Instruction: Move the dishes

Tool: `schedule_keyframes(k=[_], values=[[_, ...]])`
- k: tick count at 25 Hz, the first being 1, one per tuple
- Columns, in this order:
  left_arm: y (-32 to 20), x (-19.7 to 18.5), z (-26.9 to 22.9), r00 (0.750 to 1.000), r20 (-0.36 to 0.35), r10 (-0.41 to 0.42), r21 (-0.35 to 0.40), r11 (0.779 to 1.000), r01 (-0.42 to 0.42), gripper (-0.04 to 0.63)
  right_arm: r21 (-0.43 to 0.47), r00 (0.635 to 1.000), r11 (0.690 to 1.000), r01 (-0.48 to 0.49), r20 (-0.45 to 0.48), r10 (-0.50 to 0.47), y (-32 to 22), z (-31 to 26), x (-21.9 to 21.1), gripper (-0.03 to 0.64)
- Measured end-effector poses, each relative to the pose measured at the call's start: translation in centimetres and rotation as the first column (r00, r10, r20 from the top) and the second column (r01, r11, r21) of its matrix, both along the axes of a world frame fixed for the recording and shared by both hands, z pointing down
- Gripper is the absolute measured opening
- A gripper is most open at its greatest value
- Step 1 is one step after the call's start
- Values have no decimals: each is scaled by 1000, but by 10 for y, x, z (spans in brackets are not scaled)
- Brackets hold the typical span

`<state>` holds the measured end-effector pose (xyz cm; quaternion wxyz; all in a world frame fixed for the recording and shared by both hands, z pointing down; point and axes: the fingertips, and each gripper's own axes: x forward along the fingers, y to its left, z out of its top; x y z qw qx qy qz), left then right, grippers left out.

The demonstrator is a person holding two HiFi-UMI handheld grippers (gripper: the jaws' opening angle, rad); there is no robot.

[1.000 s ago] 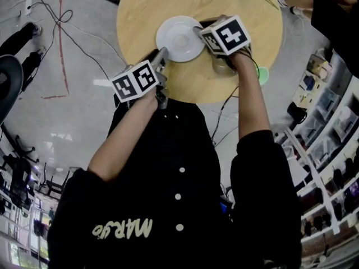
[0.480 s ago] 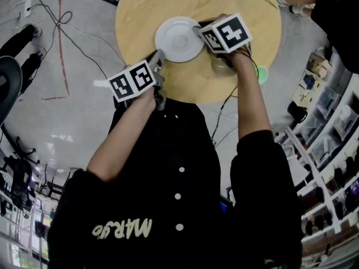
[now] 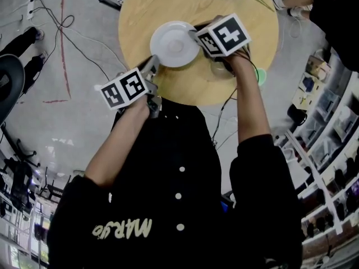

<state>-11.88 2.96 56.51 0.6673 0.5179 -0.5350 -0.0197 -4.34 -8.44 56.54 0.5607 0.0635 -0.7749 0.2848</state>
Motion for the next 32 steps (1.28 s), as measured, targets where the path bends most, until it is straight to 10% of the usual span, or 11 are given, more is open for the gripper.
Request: schedule_keyframes(k=[32], values=[[-9, -45, 33, 998, 57, -9, -42, 999, 12, 31, -14, 999, 999, -49, -8, 49, -6, 35, -41, 63]])
